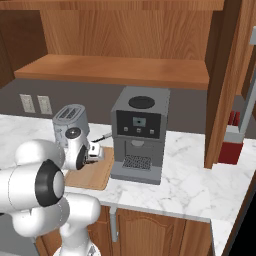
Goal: Pick the bread, place it on the cutting board, pick the jam, place it on the counter, and close the cabinet.
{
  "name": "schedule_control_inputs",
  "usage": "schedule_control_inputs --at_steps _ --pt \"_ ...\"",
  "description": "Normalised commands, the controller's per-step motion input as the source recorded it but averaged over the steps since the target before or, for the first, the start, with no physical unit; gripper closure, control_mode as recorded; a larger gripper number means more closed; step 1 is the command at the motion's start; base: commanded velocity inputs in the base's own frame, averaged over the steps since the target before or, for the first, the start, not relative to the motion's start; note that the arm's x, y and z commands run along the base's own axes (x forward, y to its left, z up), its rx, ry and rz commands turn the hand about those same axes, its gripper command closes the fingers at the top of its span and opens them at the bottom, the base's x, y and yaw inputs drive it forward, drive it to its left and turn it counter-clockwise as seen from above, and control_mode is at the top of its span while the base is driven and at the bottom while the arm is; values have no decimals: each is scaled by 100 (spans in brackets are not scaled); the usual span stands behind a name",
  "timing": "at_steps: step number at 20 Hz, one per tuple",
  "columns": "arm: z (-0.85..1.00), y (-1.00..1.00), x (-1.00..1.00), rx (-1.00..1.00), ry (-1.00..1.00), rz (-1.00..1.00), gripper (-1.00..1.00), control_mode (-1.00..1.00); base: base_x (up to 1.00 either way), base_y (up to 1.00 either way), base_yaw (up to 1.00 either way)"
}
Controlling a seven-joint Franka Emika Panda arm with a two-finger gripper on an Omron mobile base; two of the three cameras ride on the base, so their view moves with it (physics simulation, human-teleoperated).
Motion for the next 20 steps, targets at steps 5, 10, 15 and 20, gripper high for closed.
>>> schedule_control_inputs --at_steps 5,10,15,20 --pt "-17 -1 0 0 0 0 100 -100 0 0 0" --pt "-10 0 0 0 2 0 -100 -100 0 0 0" --pt "-1 0 0 0 1 0 -100 -100 0 0 0" --pt "0 0 -1 0 0 0 -100 -100 0 0 0"
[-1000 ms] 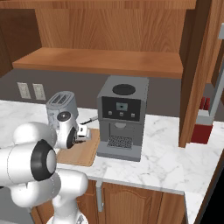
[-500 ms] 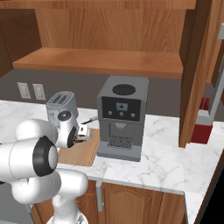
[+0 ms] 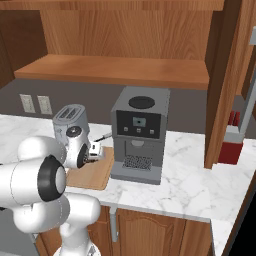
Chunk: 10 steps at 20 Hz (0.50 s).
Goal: Pick the bread, place it on the cutting board, pick the jam, place it on the counter, and close the cabinet.
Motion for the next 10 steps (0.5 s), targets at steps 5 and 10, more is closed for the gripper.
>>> schedule_control_inputs --at_steps 5,10 --pt "0 0 -18 0 0 0 -100 -100 0 0 0" --pt "0 -4 -26 0 0 0 -100 -100 0 0 0"
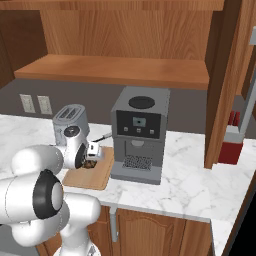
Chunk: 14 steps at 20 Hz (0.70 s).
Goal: Pick the bread, place it on the cutting board, pick the jam, place it on the counter, and close the cabinet.
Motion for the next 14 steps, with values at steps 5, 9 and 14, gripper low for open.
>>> schedule_control_inputs --at_steps 5,9,14 --pt "0 -13 -17 0 -5 0 -100 -100 0 0 0" --pt "0 -14 -9 0 -11 0 -100 -100 0 0 0" --pt "0 -7 -10 0 -16 0 -100 -100 0 0 0"
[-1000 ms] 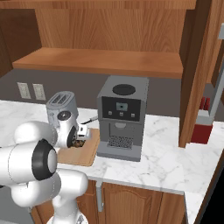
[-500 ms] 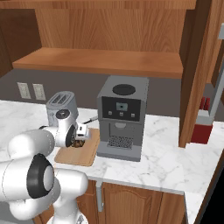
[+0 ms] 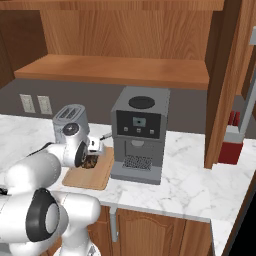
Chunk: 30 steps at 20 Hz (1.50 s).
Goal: Pick the bread, place it on the cutting board, pick the jam, place it on the counter, and close the cabinet.
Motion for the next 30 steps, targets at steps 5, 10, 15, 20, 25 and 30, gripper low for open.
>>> schedule_control_inputs --at_steps 5,10,15,20,25,30 --pt "0 0 -10 0 -18 0 -100 -100 0 0 0" --pt "0 0 -12 0 -18 0 -100 -100 0 0 0" --pt "0 0 -13 0 -19 0 -100 -100 0 0 0" --pt "3 0 -15 0 -17 0 -100 -100 0 0 0" --pt "15 0 -12 0 -13 0 -100 -100 0 0 0" --pt "19 0 -16 0 -12 0 -100 -100 0 0 0"
